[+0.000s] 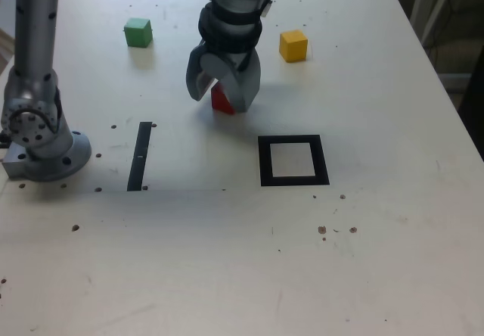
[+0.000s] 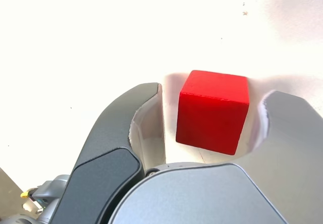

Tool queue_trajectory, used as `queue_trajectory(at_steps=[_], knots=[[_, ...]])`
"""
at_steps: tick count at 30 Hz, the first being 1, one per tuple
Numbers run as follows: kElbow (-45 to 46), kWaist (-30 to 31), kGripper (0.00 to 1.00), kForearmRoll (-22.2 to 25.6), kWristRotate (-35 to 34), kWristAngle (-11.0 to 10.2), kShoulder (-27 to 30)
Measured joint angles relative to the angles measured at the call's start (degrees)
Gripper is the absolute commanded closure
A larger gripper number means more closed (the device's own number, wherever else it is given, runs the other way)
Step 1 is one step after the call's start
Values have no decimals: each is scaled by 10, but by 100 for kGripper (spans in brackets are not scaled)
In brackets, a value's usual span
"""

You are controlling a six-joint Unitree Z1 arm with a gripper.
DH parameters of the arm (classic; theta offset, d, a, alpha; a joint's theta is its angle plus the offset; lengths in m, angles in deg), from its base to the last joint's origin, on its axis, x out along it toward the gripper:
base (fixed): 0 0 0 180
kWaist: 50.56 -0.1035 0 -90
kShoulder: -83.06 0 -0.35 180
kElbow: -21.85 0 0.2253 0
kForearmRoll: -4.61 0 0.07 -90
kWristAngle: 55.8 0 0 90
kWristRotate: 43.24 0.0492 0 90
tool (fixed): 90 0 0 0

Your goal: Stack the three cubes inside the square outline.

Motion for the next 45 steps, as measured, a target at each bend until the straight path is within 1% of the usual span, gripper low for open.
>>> queue_trajectory(at_steps=[6,10,12,17,21,24,26,28,33,36,41,45], knots=[[4,-2,68,-12,0,11,0],[5,-4,79,-13,0,14,0],[4,-5,82,-14,0,14,0],[1,-8,83,-9,0,14,1],[-8,-9,83,4,0,15,1],[-17,-9,83,23,-4,16,6],[-29,-6,83,45,-21,21,32],[-36,2,83,67,-51,31,48],[-60,28,83,105,-112,52,53],[-73,55,83,120,-174,68,53],[-86,116,83,124,-269,94,38],[-104,161,83,123,-316,101,34]])
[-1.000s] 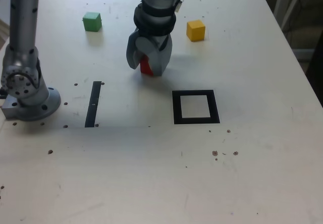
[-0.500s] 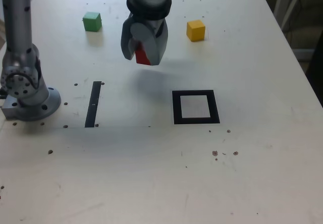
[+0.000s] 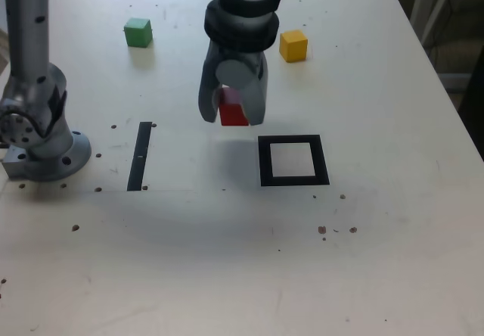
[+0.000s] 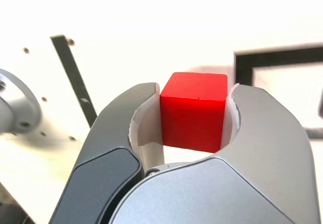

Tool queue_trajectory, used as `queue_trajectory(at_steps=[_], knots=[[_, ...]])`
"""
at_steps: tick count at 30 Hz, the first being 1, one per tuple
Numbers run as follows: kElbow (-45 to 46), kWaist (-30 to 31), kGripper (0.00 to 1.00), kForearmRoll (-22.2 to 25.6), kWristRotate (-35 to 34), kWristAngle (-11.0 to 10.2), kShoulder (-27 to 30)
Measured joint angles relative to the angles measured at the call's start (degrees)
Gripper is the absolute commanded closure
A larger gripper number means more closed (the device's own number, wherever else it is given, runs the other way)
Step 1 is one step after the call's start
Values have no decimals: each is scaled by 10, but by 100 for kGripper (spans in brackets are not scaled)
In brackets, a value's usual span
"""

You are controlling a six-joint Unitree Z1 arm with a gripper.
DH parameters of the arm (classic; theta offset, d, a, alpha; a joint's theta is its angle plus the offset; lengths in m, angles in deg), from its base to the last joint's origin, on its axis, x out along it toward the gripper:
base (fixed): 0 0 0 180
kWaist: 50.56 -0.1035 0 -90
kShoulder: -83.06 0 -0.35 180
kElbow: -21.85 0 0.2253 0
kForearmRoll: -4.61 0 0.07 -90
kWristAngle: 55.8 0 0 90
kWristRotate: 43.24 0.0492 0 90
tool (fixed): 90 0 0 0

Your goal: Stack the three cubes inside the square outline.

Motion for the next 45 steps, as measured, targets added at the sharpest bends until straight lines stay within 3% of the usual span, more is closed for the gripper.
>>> queue_trajectory(at_steps=[5,12,18,21,27,45], knots=[[-40,58,83,0,-54,1,-12],[-77,60,82,8,-62,6,-56],[-144,48,82,31,-64,-2,-105],[-149,45,82,38,-73,1,-108],[-156,45,82,43,-90,27,-139],[-157,40,79,24,-98,19,-161]])
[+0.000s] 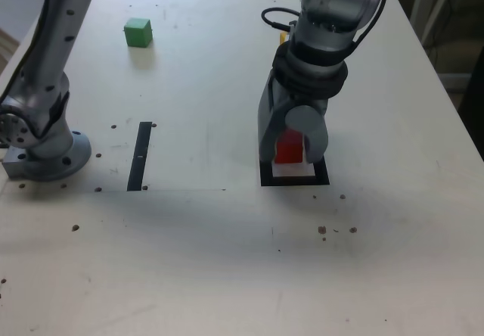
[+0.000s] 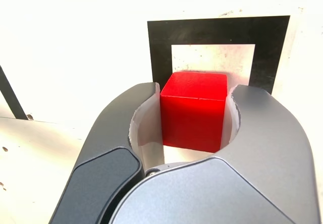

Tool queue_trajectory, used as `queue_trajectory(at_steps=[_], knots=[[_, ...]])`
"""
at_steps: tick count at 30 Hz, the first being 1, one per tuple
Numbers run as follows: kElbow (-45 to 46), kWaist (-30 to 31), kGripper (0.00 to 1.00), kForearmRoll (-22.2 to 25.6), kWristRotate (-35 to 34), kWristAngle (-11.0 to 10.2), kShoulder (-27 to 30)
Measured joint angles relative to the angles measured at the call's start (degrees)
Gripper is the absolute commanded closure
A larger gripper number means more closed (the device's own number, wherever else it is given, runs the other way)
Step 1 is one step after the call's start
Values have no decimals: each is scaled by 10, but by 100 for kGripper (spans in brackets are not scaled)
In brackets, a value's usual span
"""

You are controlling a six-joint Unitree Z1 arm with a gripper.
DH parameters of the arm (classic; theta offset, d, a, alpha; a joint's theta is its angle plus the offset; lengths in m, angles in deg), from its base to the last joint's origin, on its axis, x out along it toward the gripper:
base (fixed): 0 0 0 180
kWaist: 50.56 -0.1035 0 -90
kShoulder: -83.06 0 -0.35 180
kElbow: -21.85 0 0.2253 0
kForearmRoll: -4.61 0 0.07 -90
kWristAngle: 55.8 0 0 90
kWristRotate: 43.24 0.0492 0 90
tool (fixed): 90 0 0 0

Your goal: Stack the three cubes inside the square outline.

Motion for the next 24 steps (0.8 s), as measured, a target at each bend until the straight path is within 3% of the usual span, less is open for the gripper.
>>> queue_trajectory(at_steps=[9,10,11,12,15,18,24], knots=[[4,-2,71,-15,0,0,-13],[6,-3,64,-19,1,0,-13],[8,-4,54,-20,2,0,-13],[8,-5,37,-21,3,0,-13],[16,-6,10,-22,7,1,-10],[20,-6,1,-23,7,-2,-9],[20,-6,1,-19,11,-22,12]])
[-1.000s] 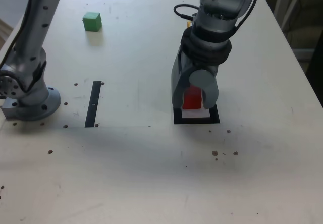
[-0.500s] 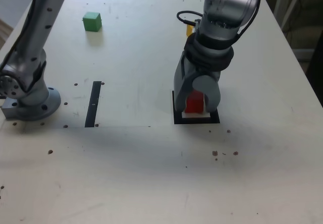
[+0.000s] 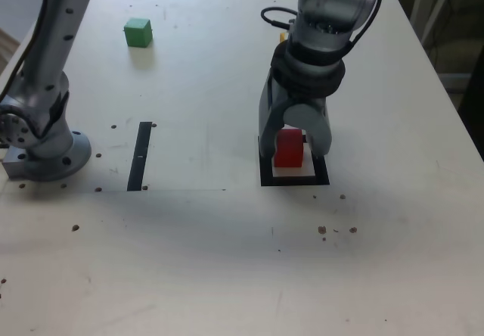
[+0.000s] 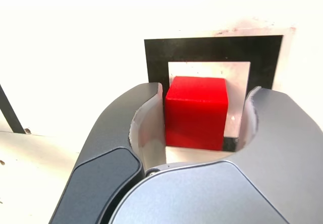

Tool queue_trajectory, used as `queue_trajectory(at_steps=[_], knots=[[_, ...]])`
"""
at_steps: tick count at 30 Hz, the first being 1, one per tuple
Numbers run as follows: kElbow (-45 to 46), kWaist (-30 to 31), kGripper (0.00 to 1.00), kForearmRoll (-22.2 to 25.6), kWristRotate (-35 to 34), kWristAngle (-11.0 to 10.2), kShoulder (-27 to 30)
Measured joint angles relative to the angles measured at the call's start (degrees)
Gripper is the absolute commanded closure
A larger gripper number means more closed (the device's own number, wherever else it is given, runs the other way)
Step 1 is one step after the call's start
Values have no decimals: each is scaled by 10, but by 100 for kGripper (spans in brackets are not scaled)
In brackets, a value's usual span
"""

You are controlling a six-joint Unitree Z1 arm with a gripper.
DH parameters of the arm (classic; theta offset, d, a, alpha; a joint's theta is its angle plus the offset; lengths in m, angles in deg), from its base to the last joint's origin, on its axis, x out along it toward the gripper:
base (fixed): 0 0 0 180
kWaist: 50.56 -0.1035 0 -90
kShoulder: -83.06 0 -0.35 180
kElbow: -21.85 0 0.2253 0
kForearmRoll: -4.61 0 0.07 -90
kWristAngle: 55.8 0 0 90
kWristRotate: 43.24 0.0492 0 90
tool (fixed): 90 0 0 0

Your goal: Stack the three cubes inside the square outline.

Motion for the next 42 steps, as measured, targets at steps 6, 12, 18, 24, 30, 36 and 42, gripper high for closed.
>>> queue_trajectory(at_steps=[6,12,18,24,30,36,42], knots=[[0,3,1,9,4,-1,21],[2,0,1,10,19,-26,62],[-15,-42,1,18,85,-50,84],[-56,-115,1,23,176,-57,81],[-129,-213,1,50,215,-55,30],[-219,-276,1,77,250,-60,-22],[-270,-309,3,92,266,-66,-52]])
